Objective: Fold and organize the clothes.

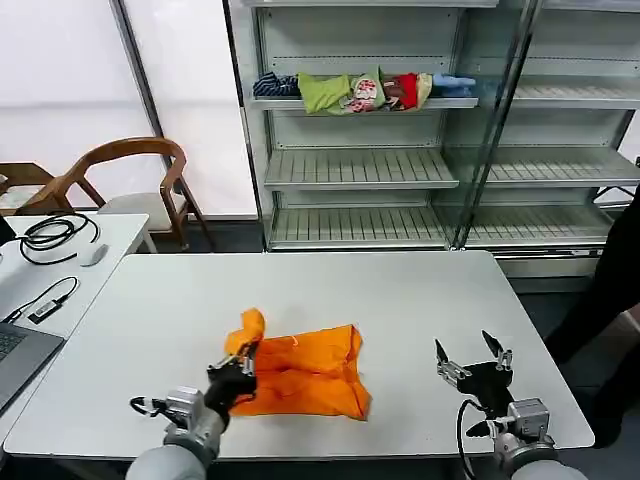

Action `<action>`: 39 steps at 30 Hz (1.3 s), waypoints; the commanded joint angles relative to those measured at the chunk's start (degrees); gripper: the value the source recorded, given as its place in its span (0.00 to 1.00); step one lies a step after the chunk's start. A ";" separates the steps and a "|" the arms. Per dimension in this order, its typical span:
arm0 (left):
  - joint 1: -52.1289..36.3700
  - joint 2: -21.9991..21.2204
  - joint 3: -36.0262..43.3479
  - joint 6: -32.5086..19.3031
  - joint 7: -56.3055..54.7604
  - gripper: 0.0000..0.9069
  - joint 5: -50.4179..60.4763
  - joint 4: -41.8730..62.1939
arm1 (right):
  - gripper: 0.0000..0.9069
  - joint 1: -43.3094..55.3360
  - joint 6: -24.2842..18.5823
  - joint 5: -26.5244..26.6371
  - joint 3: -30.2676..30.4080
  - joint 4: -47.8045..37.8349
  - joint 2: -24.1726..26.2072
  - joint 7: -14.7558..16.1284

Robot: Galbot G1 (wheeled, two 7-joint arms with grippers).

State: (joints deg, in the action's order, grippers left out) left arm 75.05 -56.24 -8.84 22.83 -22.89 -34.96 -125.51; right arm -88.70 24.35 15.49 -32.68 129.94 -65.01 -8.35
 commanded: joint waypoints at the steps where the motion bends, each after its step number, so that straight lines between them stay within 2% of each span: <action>1: -5.78 -4.31 9.87 0.62 2.01 0.02 -0.73 1.07 | 1.00 -1.01 0.20 -0.04 -1.78 0.92 -0.25 -0.09; 10: -9.79 -6.19 12.96 0.26 2.38 0.02 -0.08 4.39 | 1.00 -1.51 0.48 -0.11 -2.61 1.14 -0.43 -0.29; 15: -12.04 -7.65 14.83 -1.66 3.66 0.02 4.54 8.35 | 1.00 -1.87 0.55 -0.13 -2.94 1.34 -0.74 -0.31; 26: -14.95 -8.44 16.44 -2.47 4.92 0.02 7.82 13.04 | 1.00 -1.71 0.63 -0.14 -2.93 1.15 -0.74 -0.33; 27: -14.99 -8.53 16.50 -2.49 5.23 0.07 8.97 13.56 | 1.00 -1.67 0.63 -0.13 -2.90 1.14 -0.70 -0.33; 28: -14.95 -8.51 16.61 -2.51 5.35 0.44 9.19 13.82 | 1.00 -1.59 0.66 -0.11 -2.89 1.14 -0.68 -0.32; 29: -14.80 -8.41 16.79 -2.77 6.27 1.00 8.93 14.04 | 1.00 -1.50 0.69 -0.08 -2.88 1.14 -0.56 -0.28; 39: -14.14 -8.64 17.39 -9.96 10.93 1.00 8.10 12.24 | 1.00 -0.32 0.94 0.11 -2.31 0.71 0.00 -0.24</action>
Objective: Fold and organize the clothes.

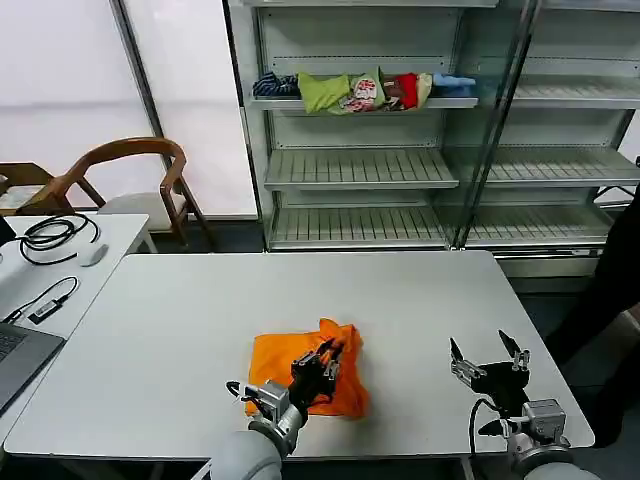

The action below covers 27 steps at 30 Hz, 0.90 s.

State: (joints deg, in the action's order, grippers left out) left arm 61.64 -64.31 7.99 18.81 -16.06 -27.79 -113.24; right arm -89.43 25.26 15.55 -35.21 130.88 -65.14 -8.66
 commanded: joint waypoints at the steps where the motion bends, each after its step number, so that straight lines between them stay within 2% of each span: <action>1: -0.62 -0.42 -0.48 -5.97 4.13 1.00 0.74 -1.11 | 1.00 0.53 0.04 0.06 0.33 -0.36 0.14 0.10; 4: -0.11 0.84 -4.10 -6.21 4.20 1.00 -2.47 -5.31 | 1.00 1.02 0.02 0.06 0.72 -0.63 0.09 0.16; 9: 2.81 5.96 -12.85 -5.45 2.92 1.00 -3.33 -10.10 | 1.00 2.17 -0.15 0.12 1.48 -0.87 0.00 0.40; 11: 4.48 7.98 -15.19 -3.25 0.70 1.00 -4.60 -11.20 | 1.00 2.66 -0.26 0.13 1.68 -0.95 -0.03 0.58; 13: 7.75 9.06 -16.17 1.33 -5.21 1.00 -5.09 -11.91 | 1.00 3.26 -0.38 0.20 1.87 -1.10 -0.19 0.68; 17: 12.60 7.86 -15.73 6.72 -11.13 1.00 -6.72 -10.81 | 1.00 3.68 -0.66 0.15 2.08 -1.46 -0.66 0.87; 27: 11.05 3.35 -12.78 4.16 -18.85 1.00 -12.24 -2.36 | 1.00 2.91 -0.68 -0.16 2.03 -1.49 -0.91 0.74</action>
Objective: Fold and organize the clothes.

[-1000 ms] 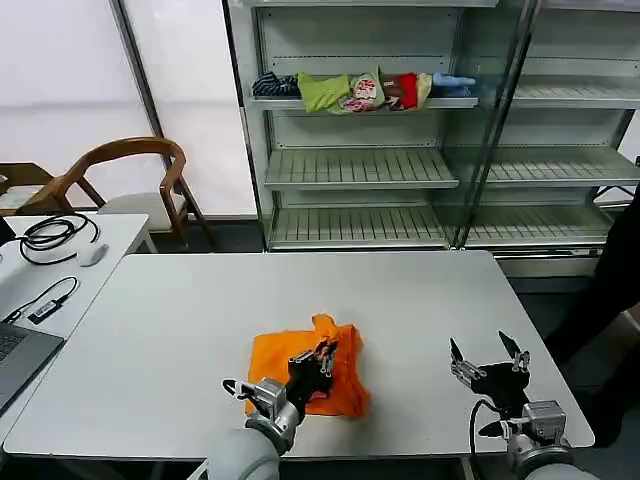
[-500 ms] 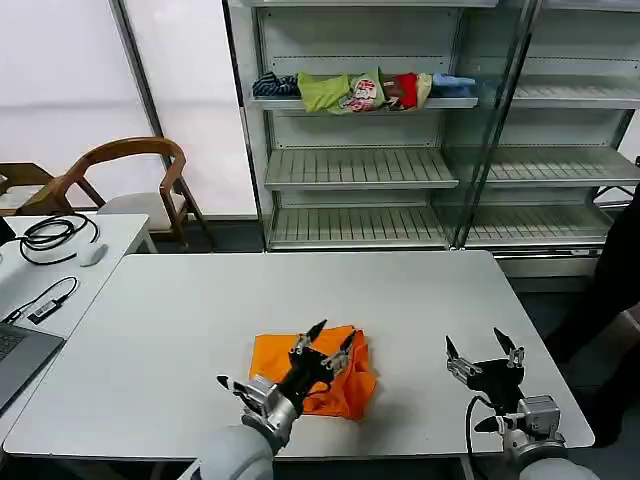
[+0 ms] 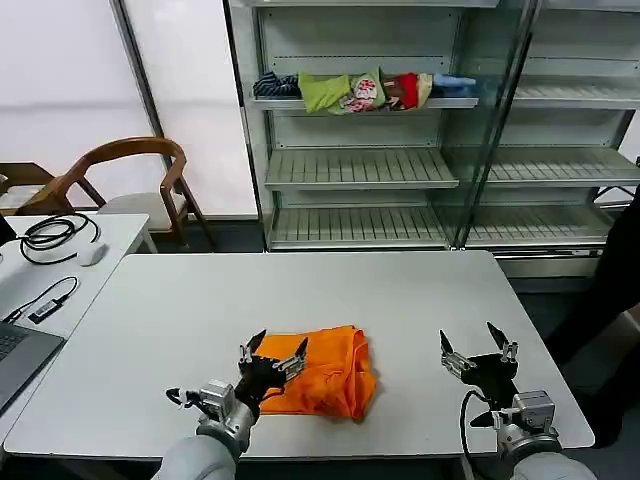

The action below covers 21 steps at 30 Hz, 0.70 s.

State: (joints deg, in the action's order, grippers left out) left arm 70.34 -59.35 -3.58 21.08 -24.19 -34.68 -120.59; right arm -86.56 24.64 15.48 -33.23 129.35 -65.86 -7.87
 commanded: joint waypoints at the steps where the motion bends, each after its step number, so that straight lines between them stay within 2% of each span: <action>1: 1.92 -1.73 -1.17 1.66 -11.56 1.00 -5.35 5.88 | 1.00 -0.03 -0.05 -0.14 0.03 0.07 -0.21 -0.09; 10: -0.09 -1.99 -1.12 -0.99 -15.39 1.00 -5.03 10.21 | 1.00 -0.43 0.06 -0.42 -0.12 0.24 -0.28 -0.24; 21: -0.08 -3.28 0.36 -2.55 -15.60 1.00 -3.83 10.56 | 1.00 0.37 0.20 -0.48 0.77 -0.27 -0.12 -0.36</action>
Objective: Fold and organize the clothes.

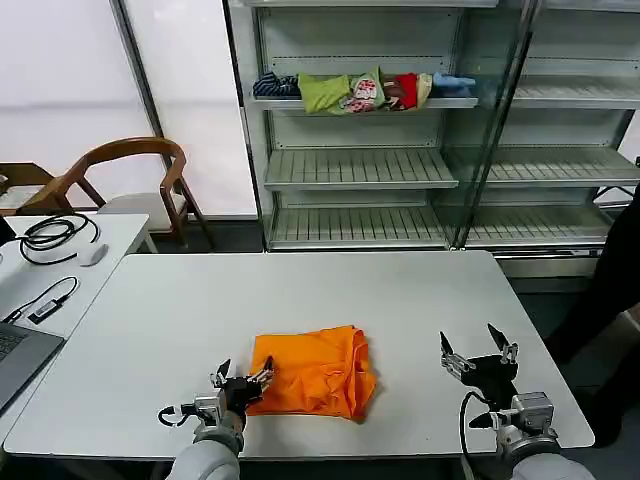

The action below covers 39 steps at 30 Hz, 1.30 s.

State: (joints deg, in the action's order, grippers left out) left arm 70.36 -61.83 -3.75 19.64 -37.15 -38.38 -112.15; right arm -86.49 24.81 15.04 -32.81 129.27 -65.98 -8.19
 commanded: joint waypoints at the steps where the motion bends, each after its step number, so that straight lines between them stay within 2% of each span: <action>1: -0.08 -0.86 0.61 -1.18 -2.50 1.00 0.03 1.97 | 1.00 0.33 0.02 -0.06 0.38 -0.22 0.01 -0.03; 7: -0.02 -1.42 0.92 -2.95 -2.17 1.00 1.63 1.02 | 1.00 0.09 0.00 -0.14 0.38 -0.20 -0.10 0.00; 21: -1.00 -1.97 4.26 -2.50 -1.66 1.00 4.56 3.86 | 1.00 -0.24 0.21 -0.09 0.19 0.45 0.60 -0.08; 22: -1.21 -2.01 4.27 -2.52 -1.63 0.64 4.52 4.24 | 1.00 -0.26 0.22 -0.09 0.16 0.44 0.63 -0.09; 23: -1.28 -2.04 4.27 -2.53 -1.64 0.43 4.50 4.40 | 1.00 -0.31 0.23 -0.07 0.15 0.46 0.67 -0.10; 24: -1.31 -2.08 4.27 -2.57 -1.67 0.18 4.42 4.54 | 1.00 -0.36 0.26 -0.08 0.15 0.48 0.69 -0.11; 27: -1.01 -2.22 4.43 -2.66 -1.66 0.04 4.44 4.56 | 1.00 -0.46 0.30 -0.07 0.19 0.42 0.77 -0.13; 28: -0.88 -2.26 4.55 -2.66 -1.58 0.03 4.41 4.55 | 1.00 -0.41 0.33 -0.06 0.23 0.37 0.86 -0.11; 39: -0.34 -2.13 4.56 -2.86 -0.97 0.03 4.45 4.19 | 1.00 0.61 0.63 -0.05 1.09 -0.25 0.83 -0.22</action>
State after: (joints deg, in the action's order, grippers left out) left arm 70.10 -63.86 0.72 16.73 -38.18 -34.13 -108.64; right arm -86.14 25.41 14.99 -31.92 129.23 -65.07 -8.42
